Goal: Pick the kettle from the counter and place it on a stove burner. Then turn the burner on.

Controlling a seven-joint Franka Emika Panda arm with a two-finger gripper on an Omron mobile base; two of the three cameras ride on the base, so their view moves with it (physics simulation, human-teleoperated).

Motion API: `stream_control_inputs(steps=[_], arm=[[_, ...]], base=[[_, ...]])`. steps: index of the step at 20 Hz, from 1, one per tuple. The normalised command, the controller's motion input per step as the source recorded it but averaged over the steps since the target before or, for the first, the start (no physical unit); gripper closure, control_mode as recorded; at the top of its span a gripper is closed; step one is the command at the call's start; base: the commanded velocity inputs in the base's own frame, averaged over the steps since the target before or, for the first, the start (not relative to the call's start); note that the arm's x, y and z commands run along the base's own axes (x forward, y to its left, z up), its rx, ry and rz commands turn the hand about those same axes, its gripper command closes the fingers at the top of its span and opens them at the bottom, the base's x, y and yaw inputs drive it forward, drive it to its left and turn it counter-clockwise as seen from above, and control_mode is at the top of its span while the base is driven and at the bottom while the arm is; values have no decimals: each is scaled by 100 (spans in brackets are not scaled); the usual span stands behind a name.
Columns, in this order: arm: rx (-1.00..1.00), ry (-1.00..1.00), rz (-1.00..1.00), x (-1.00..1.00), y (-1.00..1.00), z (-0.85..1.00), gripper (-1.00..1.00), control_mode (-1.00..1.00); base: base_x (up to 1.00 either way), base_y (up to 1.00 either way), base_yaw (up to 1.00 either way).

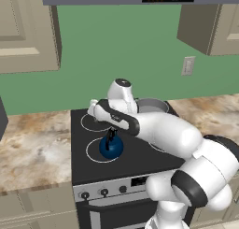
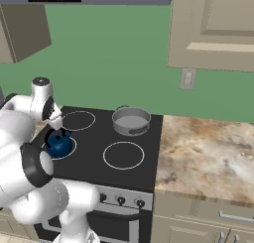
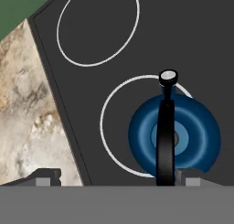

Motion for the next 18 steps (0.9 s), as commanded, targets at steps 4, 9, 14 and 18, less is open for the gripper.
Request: stream_control_inputs(steps=[4,9,14,18], arm=[[-3,-5,10,-71,0,-9,-100,-100],[-10,0,13,-99,-23,-11,-100,-100],[-11,0,17,-100,-26,-9,-100,-100],[-18,0,30,-100,1,-35,-100,-100]], base=[[0,0,0],[0,0,0],[0,0,0],[0,0,0]])
